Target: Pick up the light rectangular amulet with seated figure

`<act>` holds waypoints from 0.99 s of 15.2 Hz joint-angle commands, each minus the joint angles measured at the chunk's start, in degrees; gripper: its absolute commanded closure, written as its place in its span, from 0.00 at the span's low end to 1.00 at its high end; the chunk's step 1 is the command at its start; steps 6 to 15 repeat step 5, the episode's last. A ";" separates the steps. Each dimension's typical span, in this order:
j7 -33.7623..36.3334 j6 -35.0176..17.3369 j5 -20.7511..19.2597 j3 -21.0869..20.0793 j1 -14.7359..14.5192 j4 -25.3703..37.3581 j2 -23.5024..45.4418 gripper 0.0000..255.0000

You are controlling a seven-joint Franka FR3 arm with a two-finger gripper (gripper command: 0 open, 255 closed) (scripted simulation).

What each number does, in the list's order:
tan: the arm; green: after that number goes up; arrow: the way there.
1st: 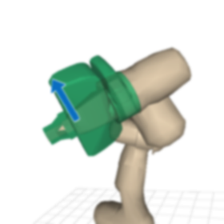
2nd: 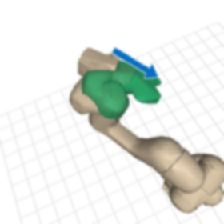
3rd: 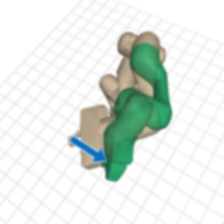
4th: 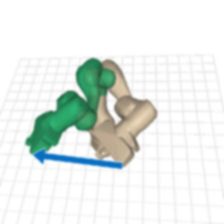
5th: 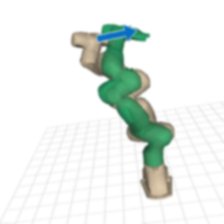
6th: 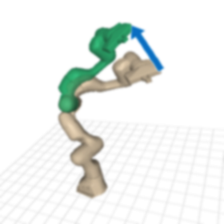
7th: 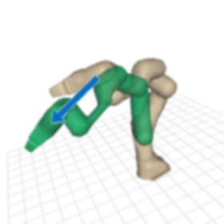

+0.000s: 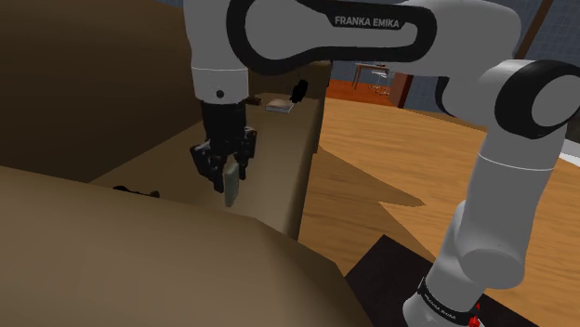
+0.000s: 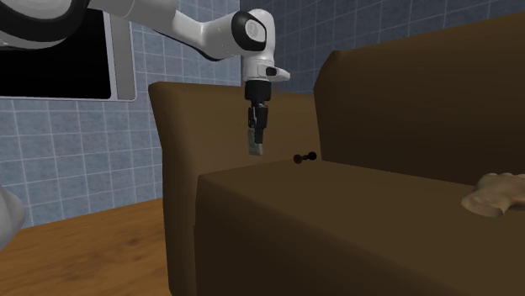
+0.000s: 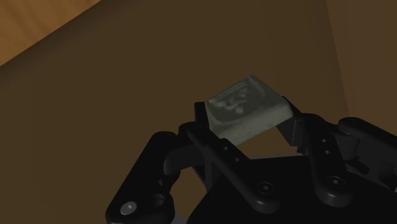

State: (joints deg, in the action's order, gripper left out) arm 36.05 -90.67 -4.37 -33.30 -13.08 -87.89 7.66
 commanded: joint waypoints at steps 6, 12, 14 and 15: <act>0.27 3.59 -0.50 -0.16 -0.44 4.34 0.92 1.00; 0.27 3.59 -0.50 -0.16 -0.44 4.34 0.92 1.00; 0.27 3.59 -0.50 -0.16 -0.44 4.34 0.92 1.00; 0.27 3.59 -0.50 -0.16 -0.44 4.34 0.92 1.00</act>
